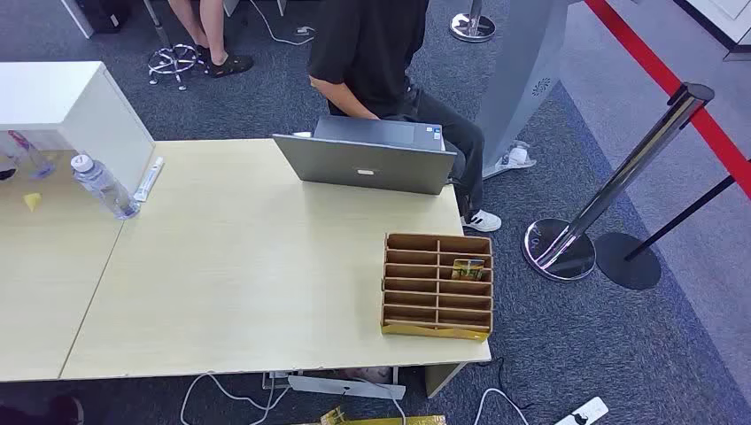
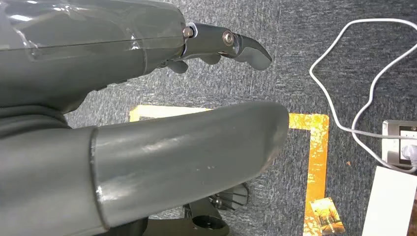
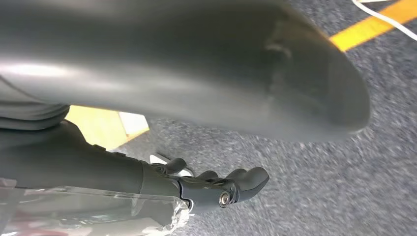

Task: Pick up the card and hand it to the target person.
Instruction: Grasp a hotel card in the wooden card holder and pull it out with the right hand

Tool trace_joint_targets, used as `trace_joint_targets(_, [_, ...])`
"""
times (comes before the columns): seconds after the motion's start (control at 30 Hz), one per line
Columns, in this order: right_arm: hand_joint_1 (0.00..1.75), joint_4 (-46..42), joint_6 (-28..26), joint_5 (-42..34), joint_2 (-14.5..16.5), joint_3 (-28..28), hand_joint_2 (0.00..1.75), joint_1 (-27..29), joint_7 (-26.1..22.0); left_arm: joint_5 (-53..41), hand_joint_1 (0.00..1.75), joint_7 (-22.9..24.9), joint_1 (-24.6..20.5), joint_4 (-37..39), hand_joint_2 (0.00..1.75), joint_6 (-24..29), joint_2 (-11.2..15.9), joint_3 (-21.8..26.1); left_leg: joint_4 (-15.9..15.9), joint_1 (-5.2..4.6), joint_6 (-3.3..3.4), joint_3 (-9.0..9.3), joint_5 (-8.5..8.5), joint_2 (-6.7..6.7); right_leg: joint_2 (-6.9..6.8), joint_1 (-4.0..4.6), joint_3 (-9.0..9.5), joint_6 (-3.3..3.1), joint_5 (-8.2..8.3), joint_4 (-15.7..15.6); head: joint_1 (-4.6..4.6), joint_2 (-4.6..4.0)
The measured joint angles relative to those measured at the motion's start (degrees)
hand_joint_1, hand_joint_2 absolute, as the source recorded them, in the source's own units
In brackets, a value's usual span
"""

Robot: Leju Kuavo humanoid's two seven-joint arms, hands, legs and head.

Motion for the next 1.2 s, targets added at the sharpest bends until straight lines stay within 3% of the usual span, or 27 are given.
trace_joint_targets(0.07, [0.00,0.70,-0.01,-0.73,0.00,-0.21,0.00,-0.28,-1.41,0.21,0.00,0.00,-0.01,0.04,0.00,-0.08,0.01,-0.33,0.00,0.00,0.00,0.00,0.00,0.00,0.00,0.00,0.00,0.00,0.00,0.00,-0.01,0.00])
trace_joint_targets(0.17, [0.00,3.31,-0.05,-4.25,-0.01,-1.80,0.00,-1.27,-7.29,0.68,0.00,-0.01,-0.08,0.18,0.00,-0.87,0.05,-1.01,0.01,-0.01,0.00,0.00,0.00,0.00,0.00,0.00,0.00,0.00,0.00,0.00,-0.01,0.00])
trace_joint_targets(0.47, [0.00,9.77,-0.12,-21.90,-4.16,-14.54,0.00,-1.96,-38.12,2.00,0.00,-0.65,-0.24,1.01,0.00,-2.28,0.38,-2.19,0.02,-0.05,0.00,-0.01,-0.01,-0.01,-0.01,-0.05,-0.02,0.01,0.01,-0.01,-0.02,0.00])
trace_joint_targets(0.57, [0.00,10.63,-0.12,-26.25,-7.38,-19.28,0.00,-3.29,-45.78,2.46,0.00,-0.95,-0.25,1.03,0.00,-2.51,0.41,-2.22,0.02,-0.13,0.02,0.00,0.00,0.00,0.00,-0.12,-0.02,0.07,0.05,-0.01,-0.03,0.00])
trace_joint_targets(0.67, [0.00,10.93,-0.11,-24.25,-13.43,-22.95,0.00,-5.20,-46.75,2.72,0.00,-1.17,-0.25,1.07,0.00,-2.85,0.45,-2.22,0.03,-0.25,0.11,0.02,0.06,-0.03,-0.03,-0.23,-0.01,0.15,0.10,-0.01,-0.02,0.00])
trace_joint_targets(0.73, [0.00,9.97,-0.01,-15.67,-16.88,-26.64,0.00,-5.18,-46.16,2.97,0.00,-1.34,-0.25,1.09,0.00,-2.81,0.42,-2.22,0.01,-0.23,0.18,-0.27,0.11,-0.26,-0.28,-0.24,0.13,0.16,0.10,0.01,0.01,0.00])
trace_joint_targets(0.8, [0.00,6.41,0.24,0.78,-17.20,-33.33,0.00,-3.97,-42.61,3.42,0.00,-1.54,-0.25,1.12,0.00,-2.27,0.11,-2.23,-0.03,-0.04,0.15,-0.72,0.13,-0.68,-0.68,-0.09,0.30,0.13,0.09,0.02,0.07,0.00])
trace_joint_targets(0.87, [0.00,-2.29,0.25,26.59,-12.35,-45.27,0.00,-1.85,-36.72,3.77,0.00,-1.62,-0.36,1.16,0.00,-1.71,-0.39,-2.40,-0.01,0.10,0.07,-0.81,0.18,-0.90,-0.88,0.07,0.27,0.06,0.09,-0.04,0.23,0.00])
trace_joint_targets(0.93, [0.00,-14.79,-0.06,55.81,-5.26,-59.14,0.00,1.04,-32.80,4.01,0.00,-1.66,-0.54,1.17,0.00,-1.50,-0.74,-2.87,0.01,-0.08,0.12,-0.42,0.34,-1.19,-1.17,-0.07,0.09,0.04,0.00,-0.04,0.20,0.00])
trace_joint_targets(1.0, [0.00,-25.23,-0.28,75.69,-1.56,-68.67,0.00,3.92,-31.04,4.29,0.00,-1.67,-0.45,1.18,0.00,-1.38,-0.84,-3.20,-0.10,-0.31,0.22,-0.23,0.58,-1.74,-1.73,-0.28,-0.02,0.11,-0.10,0.00,-0.13,0.00])
trace_joint_targets(1.03, [0.00,-29.66,-0.34,80.96,-0.92,-71.76,0.00,5.45,-30.24,4.42,0.00,-1.66,-0.28,1.25,0.00,-1.32,-0.78,-3.27,-0.16,-0.32,0.24,-0.31,0.68,-1.92,-1.92,-0.30,-0.02,0.12,-0.11,0.00,-0.17,0.00])
trace_joint_targets(1.1, [0.00,-38.31,-0.33,81.05,0.05,-74.84,0.00,8.88,-28.92,4.60,0.00,-1.62,0.03,1.44,0.00,-1.28,-0.63,-3.51,-0.20,-0.19,0.11,-0.42,0.68,-1.83,-1.80,-0.19,-0.04,0.05,-0.06,0.01,0.03,0.00])
trace_joint_targets(1.2, [0.00,-50.12,-0.24,63.32,2.27,-75.24,0.00,12.44,-27.27,4.61,0.00,-1.62,-0.18,1.56,0.00,-1.95,-0.54,-3.95,-0.25,-0.17,-0.13,-0.29,0.48,-0.97,-0.94,-0.17,-0.09,-0.10,0.04,0.03,0.10,0.00])
